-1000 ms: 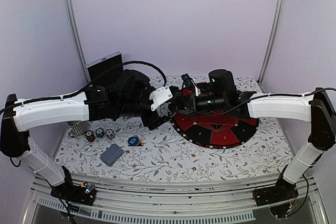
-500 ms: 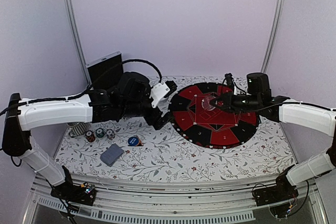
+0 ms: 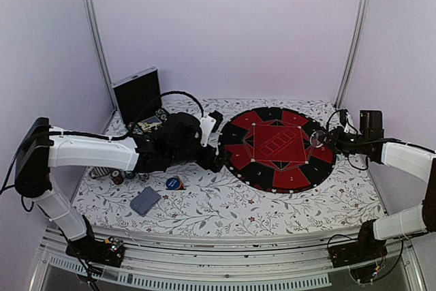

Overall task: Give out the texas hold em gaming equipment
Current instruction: Place the dealer button at position 10.

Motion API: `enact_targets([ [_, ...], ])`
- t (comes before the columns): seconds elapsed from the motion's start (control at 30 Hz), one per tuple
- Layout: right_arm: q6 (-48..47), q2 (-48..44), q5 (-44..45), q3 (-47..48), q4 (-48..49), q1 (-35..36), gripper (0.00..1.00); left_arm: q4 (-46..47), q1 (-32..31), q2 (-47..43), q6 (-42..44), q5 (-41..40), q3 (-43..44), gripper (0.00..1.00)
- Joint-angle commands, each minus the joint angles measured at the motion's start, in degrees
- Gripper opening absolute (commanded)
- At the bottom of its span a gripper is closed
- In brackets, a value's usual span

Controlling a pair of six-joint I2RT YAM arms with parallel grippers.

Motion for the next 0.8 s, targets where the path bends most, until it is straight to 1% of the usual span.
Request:
enact_targets([
  [0.0, -3.1, 3.7, -2.1, -0.2, 1.2, -5.0, 0.02, 7.9, -0.2, -2.8, -2.5, -5.9, -2.9, 0.98],
  [0.13, -3.0, 11.3, -6.3, 0.0, 4.8, -11.8, 0.02, 8.7, -0.4, -2.4, -1.9, -5.2, -3.3, 0.98],
  [0.2, -2.5, 16.0, -8.9, 1.6, 6.1, -13.5, 0.02, 7.9, -0.6, -1.3, -1.4, -4.8, -2.2, 0.98],
  [0.3, -3.2, 22.2, -11.0, 5.5, 6.2, -13.7, 0.02, 6.6, -1.1, 0.5, -0.5, -4.3, -0.3, 0.98],
  [0.53, -3.1, 33.0, -14.3, 13.4, 6.5, -13.8, 0.02, 5.2, -1.4, 2.2, 0.1, -4.0, 1.6, 0.98],
  [0.77, -3.3, 41.2, -11.2, 20.7, 3.4, -14.0, 0.04, 4.7, -1.4, 2.7, 0.2, -4.0, 2.1, 0.98],
])
